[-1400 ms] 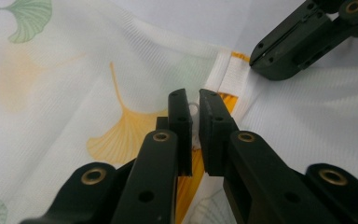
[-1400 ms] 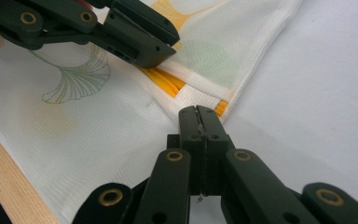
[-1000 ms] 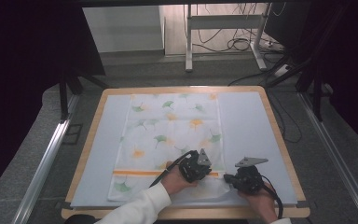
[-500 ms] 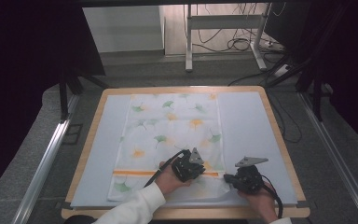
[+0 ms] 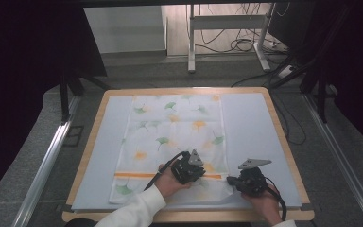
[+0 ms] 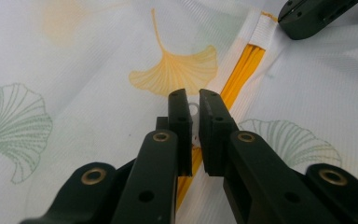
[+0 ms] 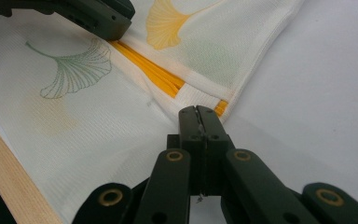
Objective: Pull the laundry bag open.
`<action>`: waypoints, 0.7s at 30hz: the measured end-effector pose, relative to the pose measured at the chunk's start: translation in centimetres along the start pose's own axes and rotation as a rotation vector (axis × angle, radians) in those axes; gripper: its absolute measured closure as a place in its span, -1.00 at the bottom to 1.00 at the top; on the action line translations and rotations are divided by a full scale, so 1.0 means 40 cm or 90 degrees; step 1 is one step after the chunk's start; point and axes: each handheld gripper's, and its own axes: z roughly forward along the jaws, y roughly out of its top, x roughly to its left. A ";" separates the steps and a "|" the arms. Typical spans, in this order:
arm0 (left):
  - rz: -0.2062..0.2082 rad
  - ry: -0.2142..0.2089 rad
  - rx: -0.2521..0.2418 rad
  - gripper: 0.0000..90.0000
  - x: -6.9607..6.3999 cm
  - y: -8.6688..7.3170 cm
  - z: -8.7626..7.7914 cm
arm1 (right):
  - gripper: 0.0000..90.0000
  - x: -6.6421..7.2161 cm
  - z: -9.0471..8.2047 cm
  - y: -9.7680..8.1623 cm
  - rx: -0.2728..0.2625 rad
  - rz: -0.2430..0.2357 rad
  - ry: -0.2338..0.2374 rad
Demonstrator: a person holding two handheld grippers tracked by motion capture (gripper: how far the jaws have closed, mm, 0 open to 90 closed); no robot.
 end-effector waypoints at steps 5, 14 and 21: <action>-0.004 0.007 0.001 0.88 0.005 -0.012 -0.010 | 0.99 0.000 0.000 0.000 0.001 -0.002 0.000; -0.010 0.012 0.002 0.88 0.010 -0.024 -0.020 | 0.99 0.000 0.000 0.001 0.001 -0.001 0.000; -0.023 0.016 -0.001 0.88 0.019 -0.040 -0.033 | 0.99 0.000 0.000 0.001 0.004 -0.006 -0.001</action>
